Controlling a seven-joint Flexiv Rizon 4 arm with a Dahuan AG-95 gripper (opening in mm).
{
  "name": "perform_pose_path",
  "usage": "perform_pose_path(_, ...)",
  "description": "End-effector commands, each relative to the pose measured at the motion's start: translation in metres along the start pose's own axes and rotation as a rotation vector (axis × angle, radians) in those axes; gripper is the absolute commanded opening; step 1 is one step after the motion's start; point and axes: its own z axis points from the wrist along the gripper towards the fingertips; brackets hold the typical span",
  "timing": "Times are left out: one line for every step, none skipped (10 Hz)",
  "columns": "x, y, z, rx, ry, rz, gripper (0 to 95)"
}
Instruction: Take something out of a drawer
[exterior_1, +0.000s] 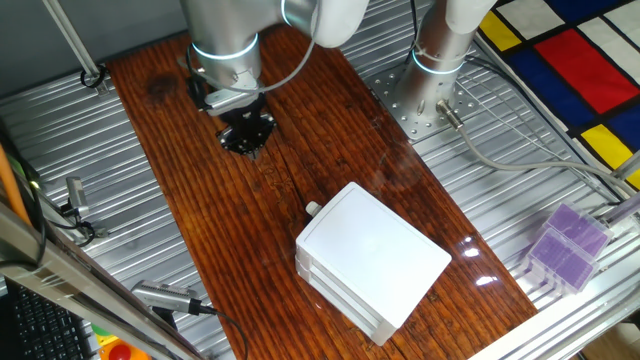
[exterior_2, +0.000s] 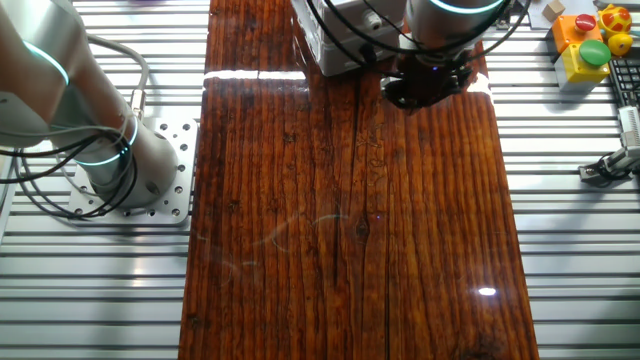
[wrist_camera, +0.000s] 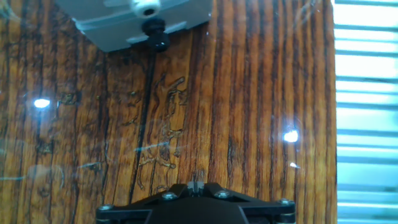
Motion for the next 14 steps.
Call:
perform_pose_path(0.000, 0.000, 0.000, -0.003, -0.005, -0.004, 0.0)
perform_pose_path(0.000, 0.000, 0.000, -0.003, -0.010, -0.008, 0.0)
perform_pose_path(-0.001, 0.000, 0.000, -0.007, -0.014, -0.008, 0.0)
perform_pose_path(-0.004, -0.002, 0.003, -0.016, -0.033, -0.014, 0.0)
perform_pose_path(-0.008, -0.004, 0.008, -0.015, -0.065, -0.028, 0.0)
perform_pose_path(-0.013, -0.005, 0.013, -0.012, -0.090, -0.051, 0.0)
perform_pose_path(-0.018, -0.006, 0.019, -0.010, -0.105, -0.074, 19.0)
perform_pose_path(-0.025, -0.006, 0.028, -0.012, -0.115, -0.100, 19.0)
perform_pose_path(-0.035, -0.004, 0.039, -0.008, -0.132, -0.121, 19.0)
perform_pose_path(-0.042, -0.001, 0.047, -0.005, -0.145, -0.136, 19.0)
perform_pose_path(-0.047, 0.000, 0.052, -0.003, -0.154, -0.147, 19.0)
perform_pose_path(-0.058, 0.004, 0.059, 0.001, -0.166, -0.150, 19.0)
perform_pose_path(-0.067, 0.008, 0.062, 0.001, -0.163, -0.140, 19.0)
perform_pose_path(-0.077, 0.011, 0.066, 0.004, -0.161, -0.132, 19.0)
